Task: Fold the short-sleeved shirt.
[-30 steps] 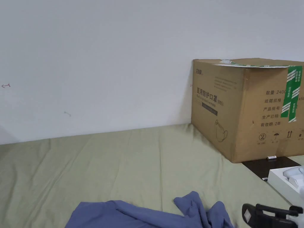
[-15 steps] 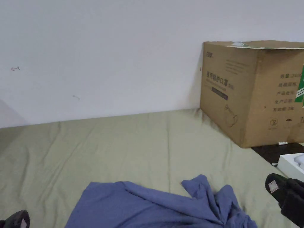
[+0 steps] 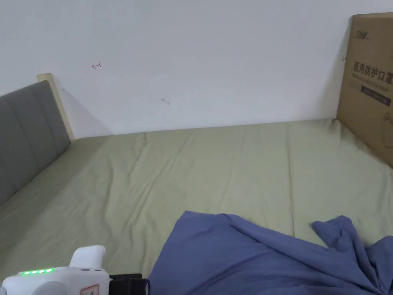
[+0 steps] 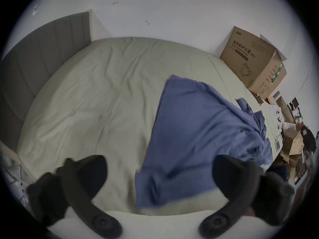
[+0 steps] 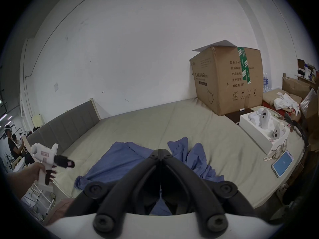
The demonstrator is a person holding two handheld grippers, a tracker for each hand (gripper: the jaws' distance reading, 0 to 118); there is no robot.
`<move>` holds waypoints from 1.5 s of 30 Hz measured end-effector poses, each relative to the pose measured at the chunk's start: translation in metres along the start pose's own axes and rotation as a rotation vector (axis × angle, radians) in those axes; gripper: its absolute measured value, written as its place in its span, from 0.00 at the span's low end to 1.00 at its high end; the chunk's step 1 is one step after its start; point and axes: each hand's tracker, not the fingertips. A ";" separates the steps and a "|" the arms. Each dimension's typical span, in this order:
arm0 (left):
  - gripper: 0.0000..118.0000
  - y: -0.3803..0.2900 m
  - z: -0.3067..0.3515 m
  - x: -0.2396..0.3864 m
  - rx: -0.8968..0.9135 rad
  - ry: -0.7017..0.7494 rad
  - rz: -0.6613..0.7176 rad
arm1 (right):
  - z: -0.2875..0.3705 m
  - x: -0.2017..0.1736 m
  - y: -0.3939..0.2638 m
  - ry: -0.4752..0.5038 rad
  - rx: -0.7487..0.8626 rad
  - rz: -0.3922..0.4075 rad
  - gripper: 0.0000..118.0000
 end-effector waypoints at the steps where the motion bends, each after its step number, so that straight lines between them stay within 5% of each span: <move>1: 0.97 0.015 0.000 0.006 0.083 -0.003 -0.026 | -0.004 0.000 0.000 0.000 -0.005 -0.001 0.00; 8: 0.97 0.124 -0.091 0.047 0.069 -0.008 -0.244 | -0.035 0.012 0.002 -0.034 -0.059 0.013 0.00; 12: 0.97 0.171 -0.164 0.050 0.039 -0.009 -0.257 | -0.057 0.019 0.001 -0.056 -0.093 0.033 0.00; 17: 0.97 0.199 -0.241 0.038 -0.029 -0.023 -0.169 | -0.083 0.026 0.001 -0.058 -0.136 0.016 0.00; 21: 1.00 0.178 -0.292 0.047 -0.228 0.009 -0.333 | -0.102 0.031 -0.002 -0.062 -0.168 0.017 0.00; 23: 1.00 0.173 -0.287 0.052 -0.102 0.015 -0.346 | -0.108 0.038 -0.007 -0.068 -0.179 0.022 0.00; 25: 1.00 0.173 -0.297 0.041 -0.126 -0.034 -0.265 | -0.112 0.041 -0.009 -0.066 -0.191 0.013 0.00; 31: 0.94 0.176 -0.278 0.063 -0.123 0.047 -0.320 | -0.106 0.046 -0.016 -0.045 -0.200 -0.034 0.00; 32: 0.88 0.172 -0.270 0.066 -0.086 0.046 -0.341 | -0.103 0.046 -0.016 -0.048 -0.199 -0.022 0.00; 34: 0.58 0.168 -0.256 0.069 -0.039 0.069 -0.325 | -0.097 0.047 -0.015 -0.061 -0.192 0.012 0.00; 35: 0.35 0.168 -0.248 0.068 -0.021 0.070 -0.295 | -0.094 0.049 -0.014 -0.070 -0.187 0.025 0.00; 36: 0.02 0.166 -0.241 0.065 -0.015 0.057 -0.268 | -0.092 0.052 -0.012 -0.075 -0.183 0.029 0.00; 45: 0.02 0.153 -0.152 0.033 0.089 0.051 -0.235 | -0.139 0.099 0.042 -0.049 -0.183 -0.068 0.00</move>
